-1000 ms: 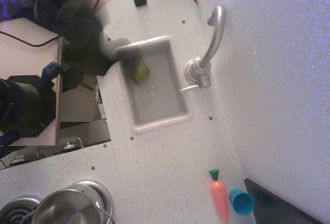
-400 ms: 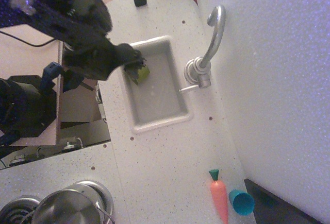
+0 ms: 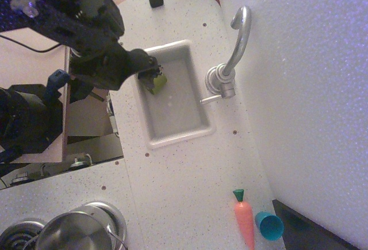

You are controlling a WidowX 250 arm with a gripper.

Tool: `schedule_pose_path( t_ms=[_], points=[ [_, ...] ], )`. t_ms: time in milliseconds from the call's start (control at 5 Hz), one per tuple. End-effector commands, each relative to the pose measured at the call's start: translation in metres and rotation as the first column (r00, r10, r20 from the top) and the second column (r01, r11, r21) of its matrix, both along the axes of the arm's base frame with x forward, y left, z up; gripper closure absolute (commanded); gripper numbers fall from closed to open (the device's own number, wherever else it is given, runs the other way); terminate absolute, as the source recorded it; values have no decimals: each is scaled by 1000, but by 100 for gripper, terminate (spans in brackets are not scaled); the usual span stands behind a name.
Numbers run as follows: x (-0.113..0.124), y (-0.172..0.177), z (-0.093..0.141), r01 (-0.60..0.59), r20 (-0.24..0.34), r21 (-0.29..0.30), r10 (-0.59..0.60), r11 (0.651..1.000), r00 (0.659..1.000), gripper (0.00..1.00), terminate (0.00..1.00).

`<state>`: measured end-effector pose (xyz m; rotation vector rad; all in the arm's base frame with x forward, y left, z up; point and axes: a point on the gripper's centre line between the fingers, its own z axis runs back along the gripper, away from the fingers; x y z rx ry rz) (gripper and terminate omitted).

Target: Turn faucet left

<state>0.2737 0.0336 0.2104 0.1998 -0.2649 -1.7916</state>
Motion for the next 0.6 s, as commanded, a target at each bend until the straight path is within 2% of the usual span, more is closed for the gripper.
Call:
schedule_pose_path(
  t_ms=[0,200,400],
  points=[
    [4,-2,6,-1,28,7,1,1000,1000,0,0],
    [4,-2,6,-1,28,7,1,1000,1000,0,0],
    [4,-2,6,-1,28,7,1,1000,1000,0,100]
  ],
)
